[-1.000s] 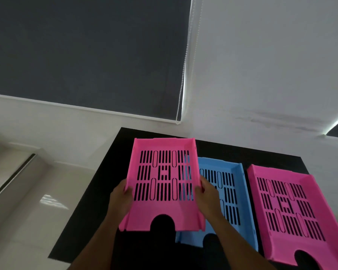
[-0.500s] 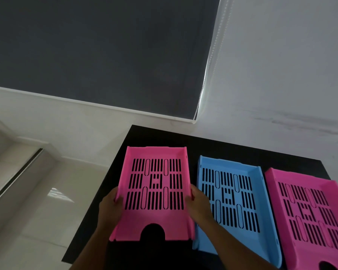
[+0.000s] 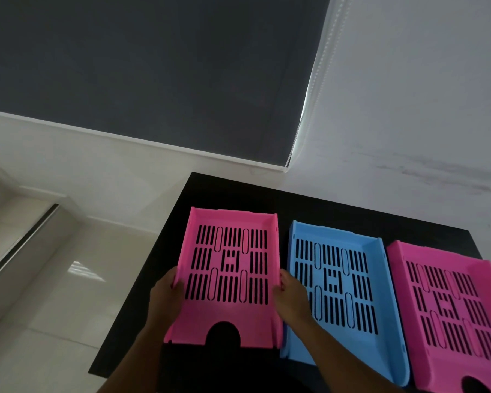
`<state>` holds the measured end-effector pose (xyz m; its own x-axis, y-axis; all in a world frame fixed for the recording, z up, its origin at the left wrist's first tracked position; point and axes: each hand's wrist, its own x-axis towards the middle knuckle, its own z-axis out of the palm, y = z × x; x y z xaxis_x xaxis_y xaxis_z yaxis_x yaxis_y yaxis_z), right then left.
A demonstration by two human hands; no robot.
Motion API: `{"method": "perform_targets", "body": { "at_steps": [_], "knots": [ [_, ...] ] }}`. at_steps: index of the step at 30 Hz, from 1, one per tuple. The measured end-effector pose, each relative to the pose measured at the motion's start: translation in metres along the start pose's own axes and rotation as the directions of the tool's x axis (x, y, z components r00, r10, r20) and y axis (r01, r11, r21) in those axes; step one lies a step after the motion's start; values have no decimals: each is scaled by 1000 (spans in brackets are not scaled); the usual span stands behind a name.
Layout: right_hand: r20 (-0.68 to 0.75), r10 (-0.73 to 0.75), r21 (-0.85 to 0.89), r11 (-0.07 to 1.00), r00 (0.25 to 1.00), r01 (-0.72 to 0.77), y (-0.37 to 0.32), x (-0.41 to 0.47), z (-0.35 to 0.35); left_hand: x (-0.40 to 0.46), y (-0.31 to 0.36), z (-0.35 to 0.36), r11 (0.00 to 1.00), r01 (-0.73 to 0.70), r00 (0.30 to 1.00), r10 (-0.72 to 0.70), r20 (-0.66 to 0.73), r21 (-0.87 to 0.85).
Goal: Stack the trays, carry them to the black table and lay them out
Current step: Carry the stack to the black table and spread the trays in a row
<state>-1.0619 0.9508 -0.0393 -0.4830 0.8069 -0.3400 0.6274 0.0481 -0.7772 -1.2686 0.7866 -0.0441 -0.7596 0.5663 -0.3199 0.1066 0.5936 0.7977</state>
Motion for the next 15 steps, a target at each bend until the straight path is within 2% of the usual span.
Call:
{"method": "perform_targets", "body": {
  "at_steps": [5, 10, 12, 15],
  "knots": [
    [-50, 0, 59, 998, 999, 3, -3, -4, -14, 3, 1, 4, 999, -1, 998, 3, -56, 51],
    [-180, -52, 75, 995, 982, 67, 4, -12, -40, 2, 16, 20, 986, 7, 980, 26, -197, 164],
    [-239, -50, 64, 996, 970, 67, 15, -15, -53, -4, 30, 34, 987, -58, 981, 83, -172, 148],
    [-341, 6, 54, 998, 940, 13, 36, -22, -78, -18, 50, 65, 991, -104, 993, 109, -52, 87]
  ]
}}
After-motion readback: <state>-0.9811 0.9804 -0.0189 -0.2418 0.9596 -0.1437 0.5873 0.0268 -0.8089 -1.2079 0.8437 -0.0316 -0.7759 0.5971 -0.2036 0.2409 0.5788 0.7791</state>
